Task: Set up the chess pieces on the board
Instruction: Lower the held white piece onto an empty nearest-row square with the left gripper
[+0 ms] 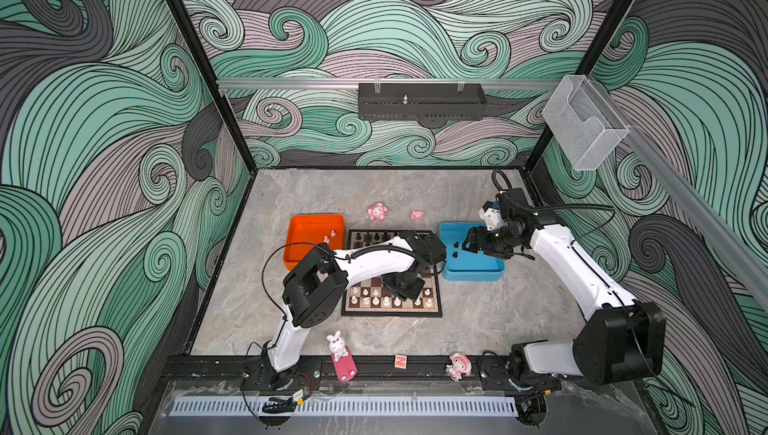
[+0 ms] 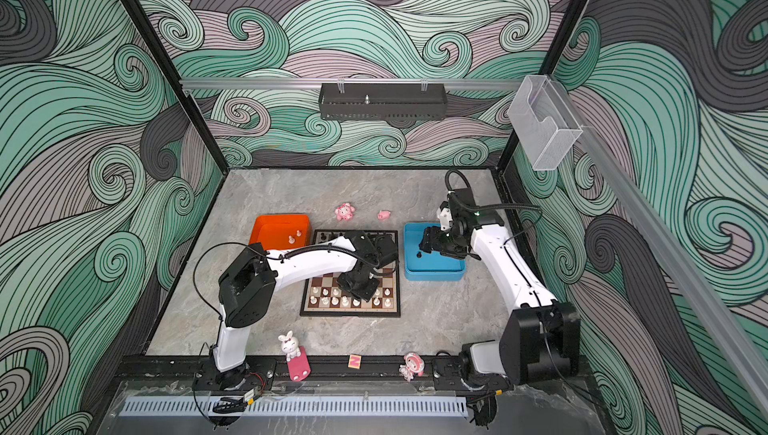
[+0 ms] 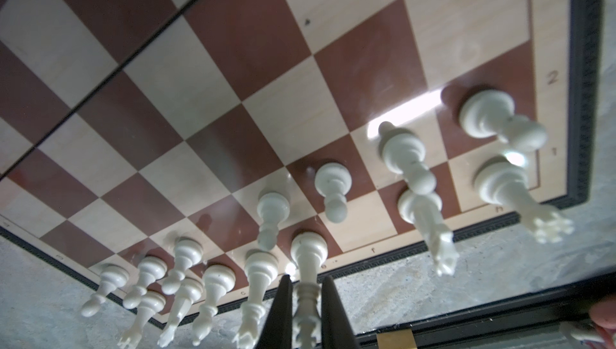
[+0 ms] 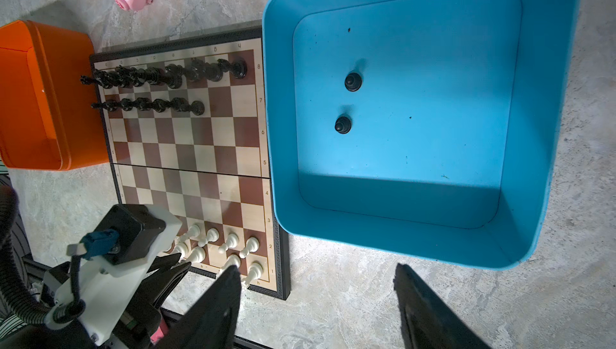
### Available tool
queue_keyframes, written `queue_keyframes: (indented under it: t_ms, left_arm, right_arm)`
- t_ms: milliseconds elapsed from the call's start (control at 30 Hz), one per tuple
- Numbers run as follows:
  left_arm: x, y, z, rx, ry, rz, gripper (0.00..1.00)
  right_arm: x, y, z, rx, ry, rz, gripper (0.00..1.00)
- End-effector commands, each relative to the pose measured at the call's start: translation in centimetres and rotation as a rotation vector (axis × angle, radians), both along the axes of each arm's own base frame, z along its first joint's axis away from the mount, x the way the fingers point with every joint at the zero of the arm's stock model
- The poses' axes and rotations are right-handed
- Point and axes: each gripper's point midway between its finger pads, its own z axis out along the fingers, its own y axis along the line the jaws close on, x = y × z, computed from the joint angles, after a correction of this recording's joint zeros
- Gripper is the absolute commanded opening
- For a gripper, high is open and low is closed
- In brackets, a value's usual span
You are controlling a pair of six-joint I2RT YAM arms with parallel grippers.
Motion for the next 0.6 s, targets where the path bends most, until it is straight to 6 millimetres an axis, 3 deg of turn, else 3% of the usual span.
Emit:
queue_keyframes:
  t_ms: [0, 267, 567]
  left_arm:
    - [-0.2, 0.2, -0.7, 0.037, -0.006, 0.000, 0.14]
    - [-0.2, 0.3, -0.5, 0.036, -0.005, 0.001, 0.31]
    - [-0.2, 0.3, 1.6, 0.023, -0.021, -0.002, 0.34]
  right_arm:
    - [-0.4, -0.1, -0.6, 0.002, 0.028, 0.003, 0.74]
    - [-0.3, -0.1, -0.5, 0.004, 0.026, 0.002, 0.74]
    - [-0.3, -0.1, -0.2, 0.006, 0.016, 0.001, 0.74]
